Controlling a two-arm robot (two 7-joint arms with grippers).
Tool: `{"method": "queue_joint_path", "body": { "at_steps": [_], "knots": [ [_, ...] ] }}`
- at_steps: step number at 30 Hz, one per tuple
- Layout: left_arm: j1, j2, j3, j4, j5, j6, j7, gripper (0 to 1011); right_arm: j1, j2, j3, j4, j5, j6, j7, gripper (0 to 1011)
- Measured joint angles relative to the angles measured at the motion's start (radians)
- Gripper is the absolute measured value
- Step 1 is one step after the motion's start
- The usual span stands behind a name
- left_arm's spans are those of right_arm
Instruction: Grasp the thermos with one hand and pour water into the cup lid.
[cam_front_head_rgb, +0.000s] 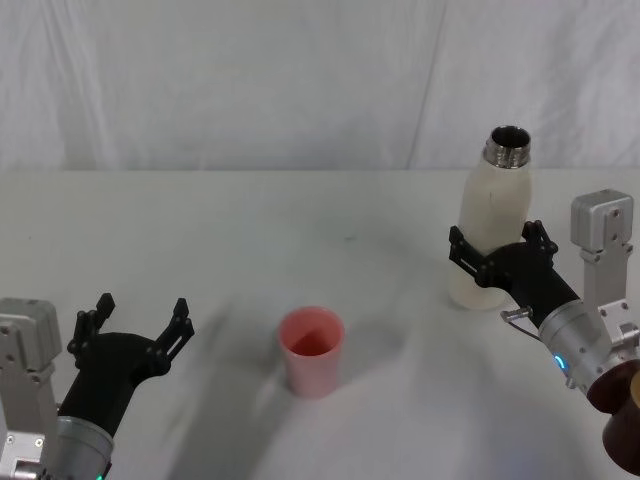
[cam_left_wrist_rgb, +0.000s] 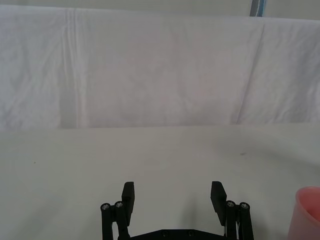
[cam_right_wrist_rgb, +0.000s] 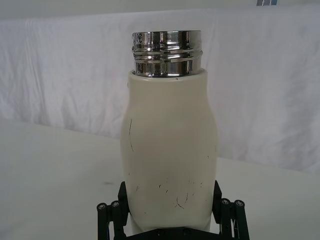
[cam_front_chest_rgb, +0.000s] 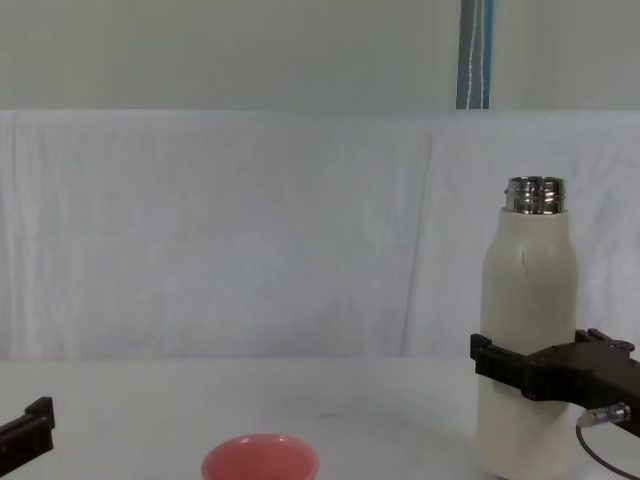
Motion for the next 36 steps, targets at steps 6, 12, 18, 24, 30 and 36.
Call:
{"method": "queue_joint_path", "body": {
  "at_steps": [6, 12, 18, 24, 30, 36],
  "knots": [
    [0.000, 0.000, 0.000, 0.000, 0.000, 0.000, 0.000, 1001, 0.003, -0.001, -0.003, 0.005, -0.002, 0.003, 0.000, 952],
    [0.000, 0.000, 0.000, 0.000, 0.000, 0.000, 0.000, 1001, 0.004, 0.000, -0.004, 0.008, -0.003, 0.009, 0.000, 952],
    [0.000, 0.000, 0.000, 0.000, 0.000, 0.000, 0.000, 1001, 0.007, 0.000, -0.005, 0.012, -0.003, 0.012, 0.000, 952],
    [0.000, 0.000, 0.000, 0.000, 0.000, 0.000, 0.000, 1001, 0.010, 0.000, -0.007, 0.016, -0.004, 0.016, 0.000, 952],
    [0.000, 0.000, 0.000, 0.000, 0.000, 0.000, 0.000, 1001, 0.011, 0.000, -0.007, 0.019, -0.005, 0.018, 0.000, 952],
    [0.000, 0.000, 0.000, 0.000, 0.000, 0.000, 0.000, 1001, 0.011, 0.000, -0.007, 0.023, -0.005, 0.023, 0.000, 952]
  ]
}}
